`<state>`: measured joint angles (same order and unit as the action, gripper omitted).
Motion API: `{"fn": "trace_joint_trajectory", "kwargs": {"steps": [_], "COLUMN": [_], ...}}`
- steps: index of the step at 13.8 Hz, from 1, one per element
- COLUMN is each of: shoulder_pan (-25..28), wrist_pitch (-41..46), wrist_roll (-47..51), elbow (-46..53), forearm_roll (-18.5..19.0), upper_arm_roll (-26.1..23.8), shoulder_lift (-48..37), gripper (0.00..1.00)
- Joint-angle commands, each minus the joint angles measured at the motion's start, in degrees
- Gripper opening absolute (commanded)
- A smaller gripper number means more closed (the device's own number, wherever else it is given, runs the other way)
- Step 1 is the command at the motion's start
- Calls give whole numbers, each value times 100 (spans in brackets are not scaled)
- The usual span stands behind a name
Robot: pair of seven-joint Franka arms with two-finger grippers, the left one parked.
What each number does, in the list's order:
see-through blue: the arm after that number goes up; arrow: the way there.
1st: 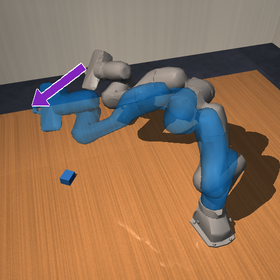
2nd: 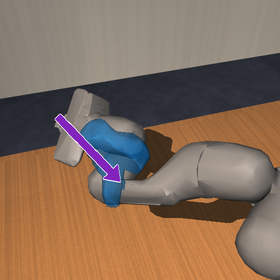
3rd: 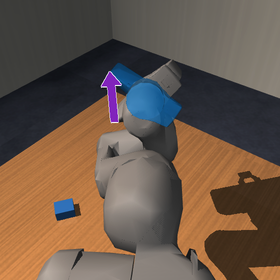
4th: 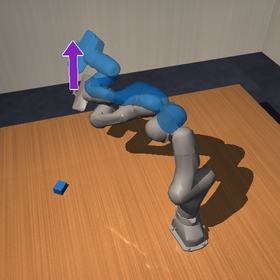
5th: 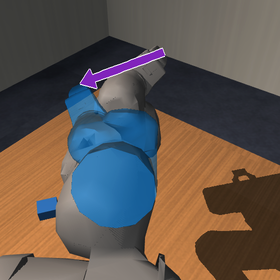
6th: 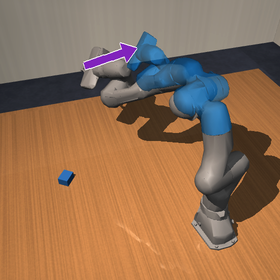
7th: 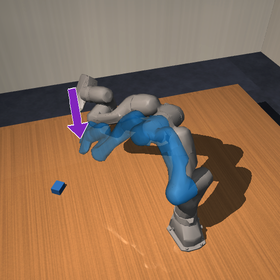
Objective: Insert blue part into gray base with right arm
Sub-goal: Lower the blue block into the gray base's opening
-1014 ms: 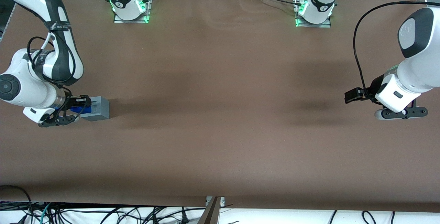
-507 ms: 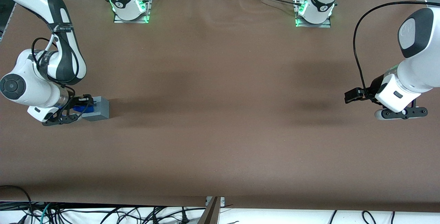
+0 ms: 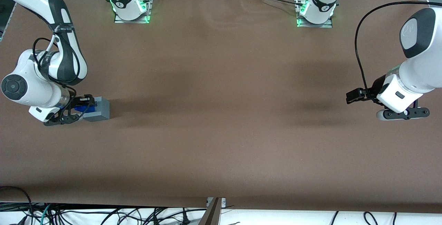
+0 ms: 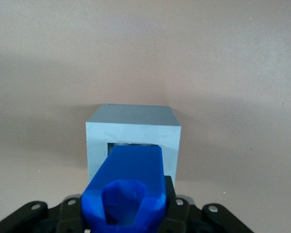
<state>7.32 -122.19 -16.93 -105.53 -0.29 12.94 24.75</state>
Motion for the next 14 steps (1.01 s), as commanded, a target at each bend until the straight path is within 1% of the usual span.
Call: {"fn": "trace_joint_trajectory", "kwargs": {"steps": [1,14], "shoulder_pan": [-56,-56], "wrist_pitch": [-16,-86], "wrist_roll": [-171,-162], "elbow": [-126,-126], "forearm_roll": [-67,-164], "upper_arm_roll": [-20,-20], "shoulder_lift": [-129,-41], "gripper": [16,16]}}
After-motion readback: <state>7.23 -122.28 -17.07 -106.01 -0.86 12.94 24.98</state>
